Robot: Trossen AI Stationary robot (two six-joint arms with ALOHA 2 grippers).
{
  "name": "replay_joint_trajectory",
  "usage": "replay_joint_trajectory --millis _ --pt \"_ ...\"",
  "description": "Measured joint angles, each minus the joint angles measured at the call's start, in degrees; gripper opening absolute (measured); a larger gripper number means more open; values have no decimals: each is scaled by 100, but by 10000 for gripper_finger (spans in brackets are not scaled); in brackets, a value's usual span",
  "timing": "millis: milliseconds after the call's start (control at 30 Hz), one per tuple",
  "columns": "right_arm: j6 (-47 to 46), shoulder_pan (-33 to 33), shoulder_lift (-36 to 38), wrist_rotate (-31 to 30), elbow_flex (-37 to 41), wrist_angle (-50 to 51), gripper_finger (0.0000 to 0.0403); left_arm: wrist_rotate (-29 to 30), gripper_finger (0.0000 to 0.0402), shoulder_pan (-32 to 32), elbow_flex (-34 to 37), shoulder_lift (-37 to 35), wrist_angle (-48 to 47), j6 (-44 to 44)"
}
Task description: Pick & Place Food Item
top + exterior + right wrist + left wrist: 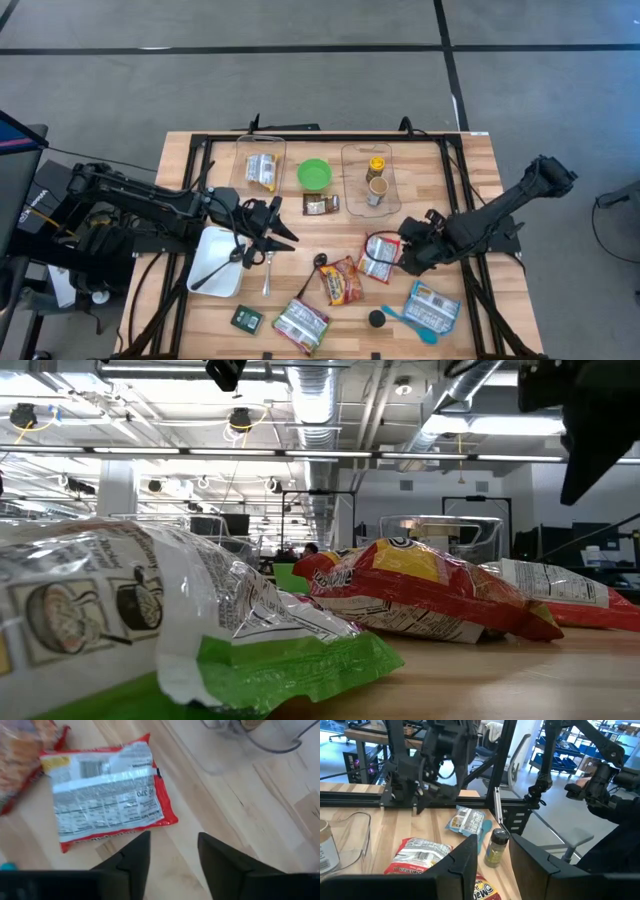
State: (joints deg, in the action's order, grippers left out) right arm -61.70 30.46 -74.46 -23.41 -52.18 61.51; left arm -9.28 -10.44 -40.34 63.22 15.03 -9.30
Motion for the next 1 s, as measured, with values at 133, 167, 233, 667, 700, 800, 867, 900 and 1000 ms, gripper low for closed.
replay_joint_trajectory --millis 133,167,233,667,700,800,867,900,1000 --pt "46 -78 -319 196 0 76 212 0 108 0 0 0 0 0" --pt "38 -111 -409 253 0 131 223 0 108 0 0 0 0 0" --pt "-69 -171 -581 261 0 207 239 0 108 0 0 0 0 0" --pt "72 -150 -731 294 0 251 219 2 108 0 0 0 0 1" --pt "105 -107 -692 256 0 257 214 2 108 0 0 0 1 0" --pt "219 46 -595 -88 0 259 198 2 108 0 0 0 0 2" --pt "163 118 -570 -261 -2 255 188 2 108 0 0 0 1 1" --pt "123 151 -566 -270 -2 259 184 2 108 0 0 0 0 2" --pt "363 188 -568 -98 0 270 174 2 108 0 0 0 1 0"
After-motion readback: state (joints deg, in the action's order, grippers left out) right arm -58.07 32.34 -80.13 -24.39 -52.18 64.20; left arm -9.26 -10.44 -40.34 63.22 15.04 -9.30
